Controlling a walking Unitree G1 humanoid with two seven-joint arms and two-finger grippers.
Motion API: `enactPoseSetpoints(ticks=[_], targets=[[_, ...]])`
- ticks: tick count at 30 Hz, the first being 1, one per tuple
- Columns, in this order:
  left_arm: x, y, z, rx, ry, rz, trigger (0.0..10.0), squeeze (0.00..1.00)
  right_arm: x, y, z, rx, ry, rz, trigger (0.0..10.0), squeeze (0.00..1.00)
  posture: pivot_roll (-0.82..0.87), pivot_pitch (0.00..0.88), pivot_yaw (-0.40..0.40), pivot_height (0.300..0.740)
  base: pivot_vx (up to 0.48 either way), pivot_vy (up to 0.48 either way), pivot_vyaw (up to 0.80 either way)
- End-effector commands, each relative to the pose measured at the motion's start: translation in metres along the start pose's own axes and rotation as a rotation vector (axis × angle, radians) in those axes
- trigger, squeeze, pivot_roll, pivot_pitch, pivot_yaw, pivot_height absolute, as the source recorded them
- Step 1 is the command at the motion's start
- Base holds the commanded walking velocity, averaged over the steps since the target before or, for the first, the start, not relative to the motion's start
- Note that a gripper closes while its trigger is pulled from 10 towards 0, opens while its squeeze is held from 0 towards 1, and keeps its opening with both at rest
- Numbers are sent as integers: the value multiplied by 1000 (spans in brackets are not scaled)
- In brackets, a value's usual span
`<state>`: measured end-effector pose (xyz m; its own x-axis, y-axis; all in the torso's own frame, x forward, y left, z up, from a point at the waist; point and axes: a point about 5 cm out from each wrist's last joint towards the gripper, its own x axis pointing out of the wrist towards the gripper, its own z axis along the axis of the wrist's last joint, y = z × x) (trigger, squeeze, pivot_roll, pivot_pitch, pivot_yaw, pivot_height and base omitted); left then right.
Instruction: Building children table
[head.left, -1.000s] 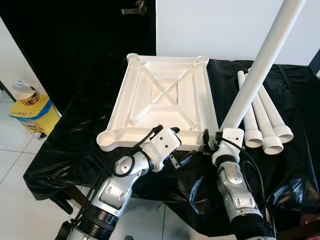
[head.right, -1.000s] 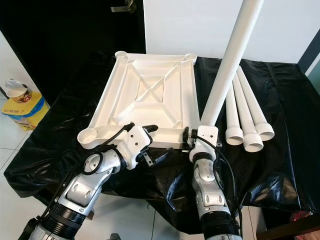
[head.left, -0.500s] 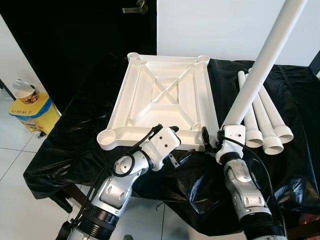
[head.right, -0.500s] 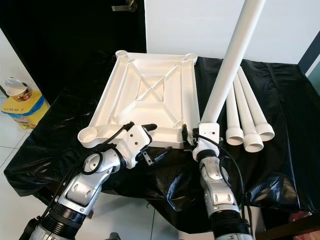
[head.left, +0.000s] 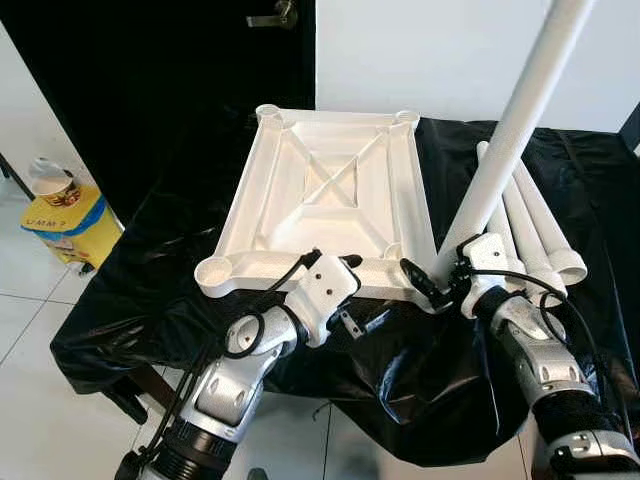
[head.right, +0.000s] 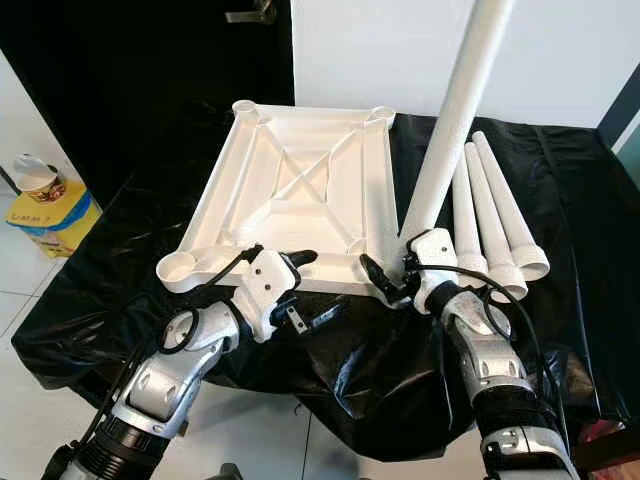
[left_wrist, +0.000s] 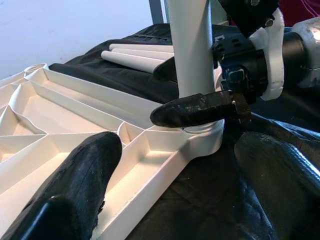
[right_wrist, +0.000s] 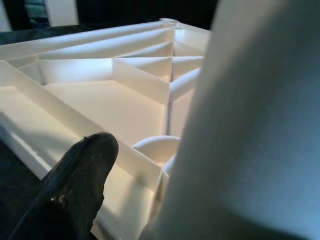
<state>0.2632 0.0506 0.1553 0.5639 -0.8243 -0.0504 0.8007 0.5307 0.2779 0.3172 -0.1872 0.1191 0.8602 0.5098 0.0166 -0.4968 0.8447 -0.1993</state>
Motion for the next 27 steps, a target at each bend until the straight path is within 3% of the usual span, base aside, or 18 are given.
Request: enactPoseSetpoints(ticks=[1,3,15,16,17,18,21,27], targets=[[0,-2,0,-3,10,-30,10000,0,1,1,-3,2,9,39,10000,0,54,12,-34,740,0,0,0],[-1,-1,0,-5,12,-29,10000,0,1,0,-5,7,9,54,0,0,57,11,-36,740,0,0,0],[-1,-1,0,-9,14,-23,10000,0,-1,-2,-17,35,60,13,0,0,48,8,-35,740,0,0,0],[0,-1,1,-13,10,-24,10000,0,-1,-1,-19,39,57,-3,8196,0,44,6,-34,740,0,0,0],[0,-1,2,-15,7,-25,10000,0,-1,-1,-20,41,56,-13,8196,0,43,5,-34,740,0,0,0],[1,-1,2,-14,3,-27,10000,0,1,3,-21,68,53,-60,10000,0,34,2,-31,740,0,0,0],[2,-1,2,-13,4,-28,10000,0,2,4,-21,76,50,-77,10000,0,34,2,-31,740,0,0,0],[3,0,0,-15,11,-27,10000,0,3,8,-27,70,108,-279,10000,0,25,0,-31,740,0,0,0]])
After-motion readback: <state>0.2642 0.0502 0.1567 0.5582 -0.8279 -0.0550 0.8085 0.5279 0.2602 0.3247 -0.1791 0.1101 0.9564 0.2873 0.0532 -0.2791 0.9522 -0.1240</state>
